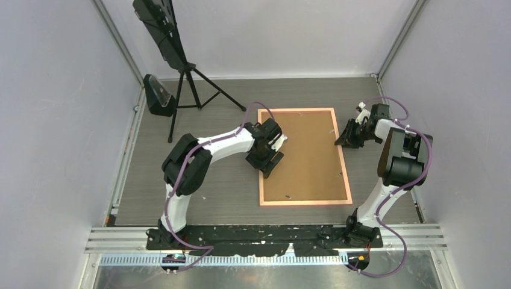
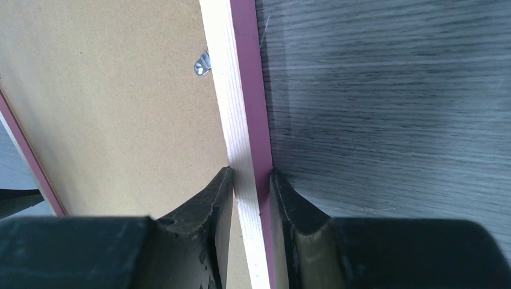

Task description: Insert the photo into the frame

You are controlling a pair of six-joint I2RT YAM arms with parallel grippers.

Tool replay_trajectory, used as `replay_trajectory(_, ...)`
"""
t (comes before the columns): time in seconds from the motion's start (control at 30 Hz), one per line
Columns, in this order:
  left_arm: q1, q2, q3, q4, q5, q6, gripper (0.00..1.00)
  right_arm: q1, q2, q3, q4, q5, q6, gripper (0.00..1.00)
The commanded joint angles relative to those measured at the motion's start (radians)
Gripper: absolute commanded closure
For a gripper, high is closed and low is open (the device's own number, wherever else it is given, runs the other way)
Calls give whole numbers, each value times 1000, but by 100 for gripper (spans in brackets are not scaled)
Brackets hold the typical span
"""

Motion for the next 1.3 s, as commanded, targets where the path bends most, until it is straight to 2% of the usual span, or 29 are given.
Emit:
replay_trajectory(0.0, -6, 5, 3, 36, -16, -11, 39, -8, 14, 13, 11, -39, 42, 95)
replay_trajectory(0.17, -6, 1, 1, 36, -16, -7, 45, -7, 17, 14, 8, -37, 37, 95)
replay_trajectory(0.33, -6, -10, -2, 40, -17, 2, 56, -7, 18, 15, 7, -35, 34, 95)
replay_trajectory(0.67, -6, -11, 5, 36, -2, 8, 64, -8, 18, 15, 7, -33, 28, 94)
replay_trajectory(0.73, -6, -13, 6, 34, -2, 6, 58, -7, 18, 15, 8, -32, 27, 95)
replay_trajectory(0.87, -6, -25, 14, 24, -6, 6, 41, -8, 19, 16, 7, -32, 24, 95)
replay_trajectory(0.93, -6, -33, 17, 21, -7, 6, 36, -8, 18, 16, 7, -30, 23, 95)
replay_trajectory(1.27, -1, -75, 18, 16, -10, 6, 32, -8, 0, 16, 6, -21, 6, 95)
